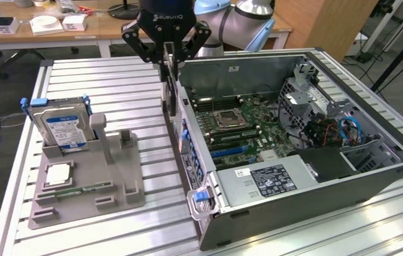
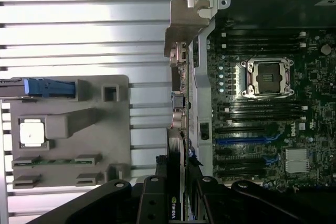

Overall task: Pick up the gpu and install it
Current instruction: 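Pick up the gpu and move the gpu toward the slot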

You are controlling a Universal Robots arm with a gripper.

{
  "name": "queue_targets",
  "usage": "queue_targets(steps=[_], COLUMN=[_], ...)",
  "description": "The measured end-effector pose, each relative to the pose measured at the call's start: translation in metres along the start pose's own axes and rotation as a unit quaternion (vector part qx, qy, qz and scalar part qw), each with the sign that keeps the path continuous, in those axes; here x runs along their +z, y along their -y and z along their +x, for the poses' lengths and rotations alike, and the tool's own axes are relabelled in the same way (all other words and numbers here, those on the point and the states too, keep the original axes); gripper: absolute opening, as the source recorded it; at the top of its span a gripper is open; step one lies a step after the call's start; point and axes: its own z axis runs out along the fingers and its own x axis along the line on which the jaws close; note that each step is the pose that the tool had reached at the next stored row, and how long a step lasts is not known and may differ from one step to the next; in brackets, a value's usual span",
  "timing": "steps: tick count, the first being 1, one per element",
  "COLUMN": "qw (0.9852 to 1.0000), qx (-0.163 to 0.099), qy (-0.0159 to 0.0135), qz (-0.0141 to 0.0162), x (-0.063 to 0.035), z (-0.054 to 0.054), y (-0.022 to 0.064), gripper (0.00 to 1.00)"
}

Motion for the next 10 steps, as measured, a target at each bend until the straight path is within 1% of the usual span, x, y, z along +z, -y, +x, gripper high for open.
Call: queue_targets(steps=[6, 10], qw=[0.9999, 0.9999], qx=[-0.010, -0.016], qy=[-0.0005, -0.0008], qz=[-0.0004, -0.0006], x=[0.0005, 0.0008], z=[-0.0027, -0.0080], y=[-0.0016, -0.0023], gripper=[0.26, 0.26])
